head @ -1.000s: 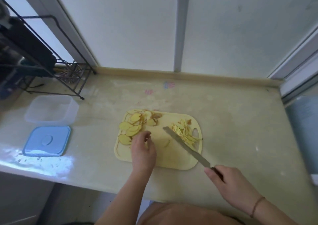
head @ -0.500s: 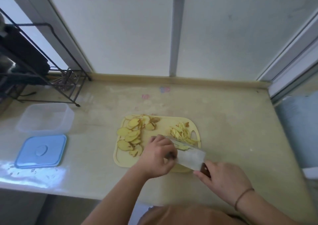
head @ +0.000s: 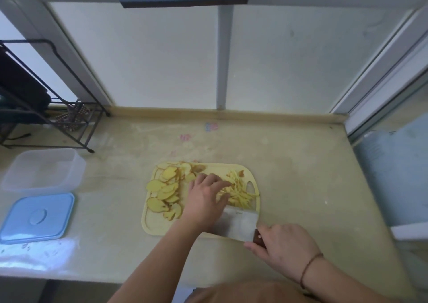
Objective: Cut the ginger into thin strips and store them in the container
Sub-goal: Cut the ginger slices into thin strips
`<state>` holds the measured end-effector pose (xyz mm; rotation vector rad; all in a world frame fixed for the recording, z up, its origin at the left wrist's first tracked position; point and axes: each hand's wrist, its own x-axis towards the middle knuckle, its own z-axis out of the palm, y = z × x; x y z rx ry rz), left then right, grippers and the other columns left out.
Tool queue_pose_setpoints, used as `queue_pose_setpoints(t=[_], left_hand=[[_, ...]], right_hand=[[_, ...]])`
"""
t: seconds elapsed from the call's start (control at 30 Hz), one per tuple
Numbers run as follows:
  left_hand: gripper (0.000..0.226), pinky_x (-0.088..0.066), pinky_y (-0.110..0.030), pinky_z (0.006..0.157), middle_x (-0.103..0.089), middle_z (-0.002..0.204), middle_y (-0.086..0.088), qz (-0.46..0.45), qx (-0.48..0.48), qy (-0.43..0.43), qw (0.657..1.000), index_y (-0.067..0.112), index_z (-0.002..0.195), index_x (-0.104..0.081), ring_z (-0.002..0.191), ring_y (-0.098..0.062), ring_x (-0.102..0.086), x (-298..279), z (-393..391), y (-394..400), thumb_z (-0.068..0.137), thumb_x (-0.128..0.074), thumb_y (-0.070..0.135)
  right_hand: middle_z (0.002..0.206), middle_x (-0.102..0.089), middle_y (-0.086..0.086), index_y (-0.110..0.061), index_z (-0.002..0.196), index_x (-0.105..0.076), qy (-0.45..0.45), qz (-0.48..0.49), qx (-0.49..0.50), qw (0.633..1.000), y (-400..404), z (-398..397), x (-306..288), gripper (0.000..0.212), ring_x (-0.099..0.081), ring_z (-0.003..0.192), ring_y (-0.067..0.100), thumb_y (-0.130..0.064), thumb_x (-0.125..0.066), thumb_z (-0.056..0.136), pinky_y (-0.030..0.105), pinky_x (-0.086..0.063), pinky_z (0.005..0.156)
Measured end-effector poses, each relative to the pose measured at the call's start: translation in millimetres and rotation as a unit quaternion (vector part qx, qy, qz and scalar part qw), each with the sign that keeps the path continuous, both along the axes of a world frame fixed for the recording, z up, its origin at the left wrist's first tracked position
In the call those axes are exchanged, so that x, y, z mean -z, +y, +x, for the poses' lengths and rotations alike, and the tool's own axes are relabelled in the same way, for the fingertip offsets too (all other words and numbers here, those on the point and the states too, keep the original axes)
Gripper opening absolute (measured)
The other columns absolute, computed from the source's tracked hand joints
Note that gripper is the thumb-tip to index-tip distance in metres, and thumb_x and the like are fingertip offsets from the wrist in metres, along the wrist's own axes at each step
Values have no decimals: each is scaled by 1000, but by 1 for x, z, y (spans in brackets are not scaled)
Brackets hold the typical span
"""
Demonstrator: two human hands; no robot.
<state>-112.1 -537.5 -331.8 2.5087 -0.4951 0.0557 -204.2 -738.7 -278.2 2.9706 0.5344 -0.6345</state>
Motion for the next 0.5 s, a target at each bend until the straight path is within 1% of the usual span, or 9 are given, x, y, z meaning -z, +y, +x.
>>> queue_pose_setpoints(t=[0.03,0.07,0.13,0.2,0.23,0.3,0.33,0.4,0.5], left_hand=[[31,-42,-38,81,-65,97,7,-46,-33,-42,998,25,107,-75,93,-22,-55,-1,3,4,90,-55,41],[24,-42,-37,82,-66,96,7,-94,-78,-71,990,21,104,-76,93,-20,-54,-5,5,8,91,-60,34],[11,-43,-34,84,-64,96,10,-195,-204,-70,957,18,101,-74,94,-16,-54,-17,9,18,94,-66,16],[17,-47,-34,81,-62,92,10,-258,-306,-38,915,20,99,-70,89,-19,-57,-22,9,26,94,-64,5],[17,-49,-36,79,-62,90,8,-241,-305,-35,921,18,98,-69,86,-20,-58,-18,7,28,93,-64,3],[15,-53,-39,76,-64,88,4,-129,-211,-30,969,12,98,-71,81,-21,-60,-3,-4,31,88,-69,2],[17,-54,-40,76,-66,86,3,-66,-160,-18,985,12,99,-73,79,-23,-63,7,-12,31,84,-72,5],[25,-55,-42,77,-70,85,2,10,-128,43,991,13,101,-74,81,-27,-67,22,-25,32,77,-75,10],[32,-52,-43,84,-73,89,2,45,-135,103,984,16,107,-73,88,-28,-66,31,-40,29,75,-74,20]], right_hand=[[108,-69,3,-26,114,-52,1,9,15,1000,-6,-3,0,109,-67,99,27,-87,22,61,35,-35,67],[104,-69,1,-27,108,-52,6,24,47,999,-14,-8,-1,109,-67,97,25,-86,23,56,35,-35,66],[83,-67,-4,-29,86,-51,31,121,154,980,-29,-17,-5,83,-64,80,14,-87,4,64,31,-36,62],[57,-56,-8,-24,66,-46,75,250,265,928,-39,-24,-8,70,-50,56,6,-89,-20,69,25,-35,54],[50,-49,-6,-21,62,-45,96,326,328,882,-42,-27,-8,71,-43,48,6,-90,-29,68,26,-34,50],[48,-37,0,-16,64,-46,168,443,452,756,-40,-29,-10,67,-32,40,15,-83,-43,70,25,-27,41],[49,-34,5,-12,68,-46,210,473,483,707,-37,-30,-10,63,-27,38,16,-75,-45,74,21,-25,39],[49,-32,8,-9,72,-46,260,493,491,669,-27,-29,-9,57,-26,36,13,-65,-43,81,16,-24,37],[48,-33,9,-8,74,-46,301,510,480,647,-8,-28,-1,57,-27,35,13,-63,-40,84,15,-24,36]])
